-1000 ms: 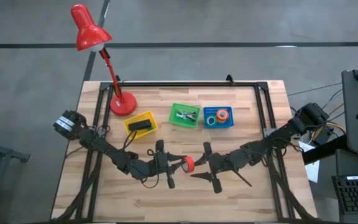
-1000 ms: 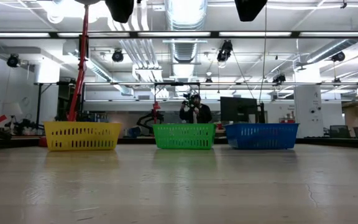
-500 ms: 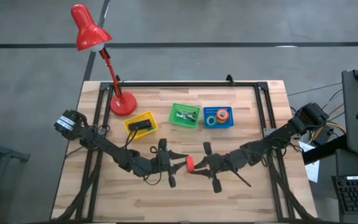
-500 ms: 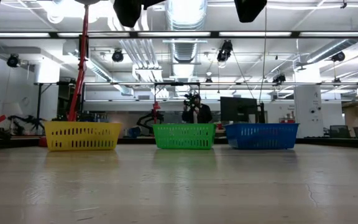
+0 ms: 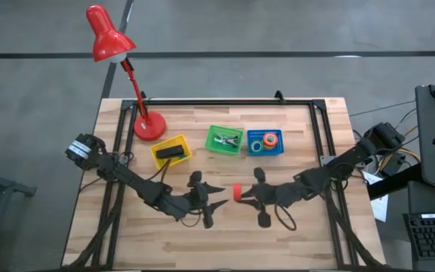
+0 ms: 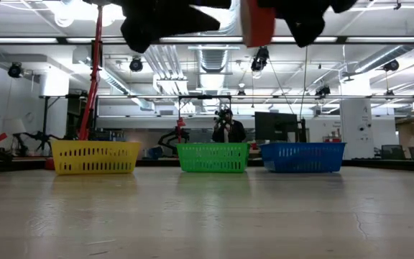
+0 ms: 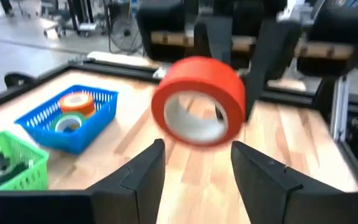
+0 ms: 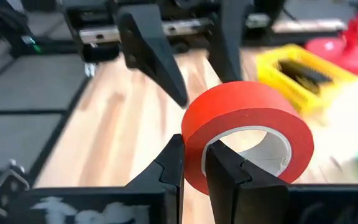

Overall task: Pick and place Stapler, Stapler remover, tape
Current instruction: Put the red tape in the blue basket

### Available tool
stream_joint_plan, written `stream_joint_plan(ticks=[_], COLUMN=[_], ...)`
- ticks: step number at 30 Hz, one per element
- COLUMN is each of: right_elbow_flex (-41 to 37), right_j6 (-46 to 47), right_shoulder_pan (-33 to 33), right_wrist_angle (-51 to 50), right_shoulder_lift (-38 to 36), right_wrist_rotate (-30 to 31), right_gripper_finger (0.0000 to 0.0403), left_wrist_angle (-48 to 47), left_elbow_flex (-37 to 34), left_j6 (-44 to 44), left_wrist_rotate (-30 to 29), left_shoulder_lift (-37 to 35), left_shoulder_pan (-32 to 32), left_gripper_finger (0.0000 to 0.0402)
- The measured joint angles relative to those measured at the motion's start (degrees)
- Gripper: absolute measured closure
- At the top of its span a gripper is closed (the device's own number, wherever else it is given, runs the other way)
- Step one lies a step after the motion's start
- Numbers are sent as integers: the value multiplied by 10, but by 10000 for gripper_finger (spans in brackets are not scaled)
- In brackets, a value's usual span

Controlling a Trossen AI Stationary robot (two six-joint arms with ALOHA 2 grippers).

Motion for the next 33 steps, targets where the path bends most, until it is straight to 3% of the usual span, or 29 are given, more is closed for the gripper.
stream_joint_plan(ticks=[7, 13, 21, 33], right_elbow_flex=[2, 3, 3, 3], right_j6=[63, 109, 78, 44], right_shoulder_pan=[-15, -104, -257, -366], right_wrist_angle=[-205, -325, -375, -371], right_shoulder_lift=[-66, -103, -82, -10], right_wrist_rotate=[74, 67, -3, -75], right_gripper_finger=[366, 365, 365, 364], left_wrist_angle=[-50, -51, -52, -57], left_elbow_flex=[0, 0, 0, 0], left_j6=[-56, -69, -77, -76], left_wrist_rotate=[-4, -19, -29, -29], left_shoulder_lift=[0, 0, 0, 0], left_shoulder_pan=[0, 0, 0, 0], left_gripper_finger=[215, 216, 215, 217])
